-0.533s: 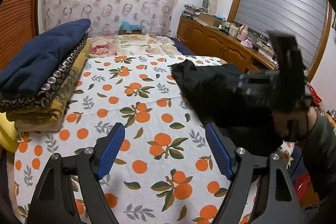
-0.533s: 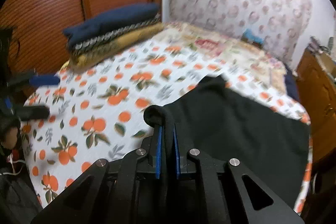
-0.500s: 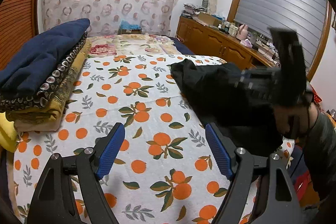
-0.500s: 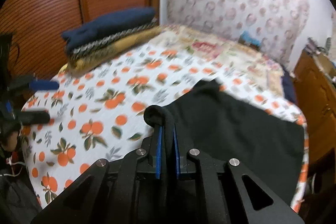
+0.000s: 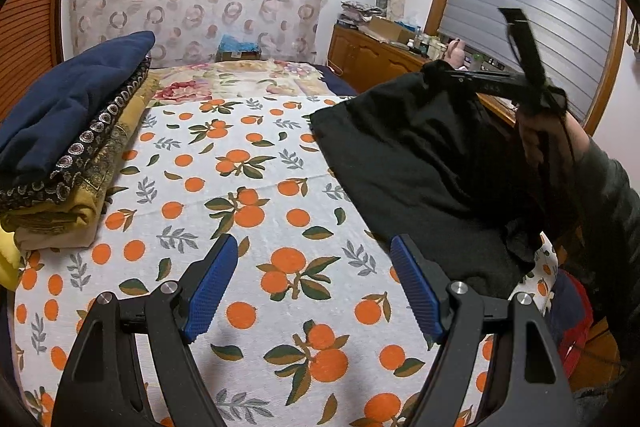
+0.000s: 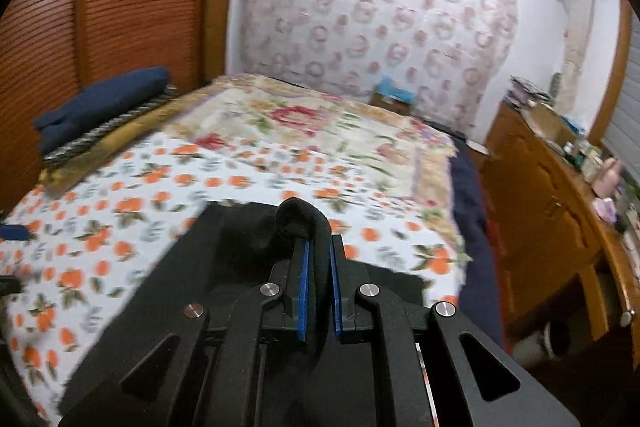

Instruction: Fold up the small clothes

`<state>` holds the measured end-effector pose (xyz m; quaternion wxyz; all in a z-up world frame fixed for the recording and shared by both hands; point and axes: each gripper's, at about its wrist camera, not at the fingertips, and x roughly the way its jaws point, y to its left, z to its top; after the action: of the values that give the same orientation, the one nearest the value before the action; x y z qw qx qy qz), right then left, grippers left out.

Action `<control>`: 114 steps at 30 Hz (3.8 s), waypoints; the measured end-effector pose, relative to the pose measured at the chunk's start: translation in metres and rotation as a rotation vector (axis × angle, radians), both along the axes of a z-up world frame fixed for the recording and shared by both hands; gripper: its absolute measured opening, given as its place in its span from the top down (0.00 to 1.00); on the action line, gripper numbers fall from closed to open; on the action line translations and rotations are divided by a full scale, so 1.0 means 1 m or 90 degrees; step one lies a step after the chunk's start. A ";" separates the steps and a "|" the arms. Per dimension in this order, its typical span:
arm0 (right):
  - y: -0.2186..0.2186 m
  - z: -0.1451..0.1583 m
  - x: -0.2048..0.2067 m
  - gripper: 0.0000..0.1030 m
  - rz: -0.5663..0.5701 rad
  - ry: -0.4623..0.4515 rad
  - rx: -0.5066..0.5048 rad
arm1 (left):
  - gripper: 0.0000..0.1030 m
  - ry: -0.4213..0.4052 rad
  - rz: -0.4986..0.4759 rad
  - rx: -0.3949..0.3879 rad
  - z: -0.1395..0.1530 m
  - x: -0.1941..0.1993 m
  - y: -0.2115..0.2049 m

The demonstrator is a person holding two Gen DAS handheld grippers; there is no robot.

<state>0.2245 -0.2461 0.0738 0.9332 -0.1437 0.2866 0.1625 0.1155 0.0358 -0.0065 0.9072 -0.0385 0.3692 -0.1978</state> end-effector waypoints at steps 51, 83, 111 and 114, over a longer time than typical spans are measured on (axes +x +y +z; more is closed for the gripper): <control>-0.029 -0.035 -0.202 0.52 -0.011 0.073 0.095 | 0.23 0.016 -0.081 0.031 -0.016 -0.013 -0.069; -0.073 -0.021 -0.217 0.91 -0.047 0.043 0.114 | 0.23 0.039 -0.127 0.040 -0.026 -0.024 -0.098; -0.106 -0.024 -0.201 0.51 -0.144 0.053 0.107 | 0.23 0.059 -0.145 0.046 -0.034 -0.027 -0.113; -0.106 -0.030 -0.195 0.51 -0.147 0.070 0.092 | 0.23 0.063 -0.144 0.043 -0.035 -0.027 -0.112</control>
<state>0.0295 -0.3521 0.0436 0.9364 -0.0330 0.3396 0.0819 0.0888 -0.0764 -0.0415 0.8604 0.0244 0.4223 -0.2841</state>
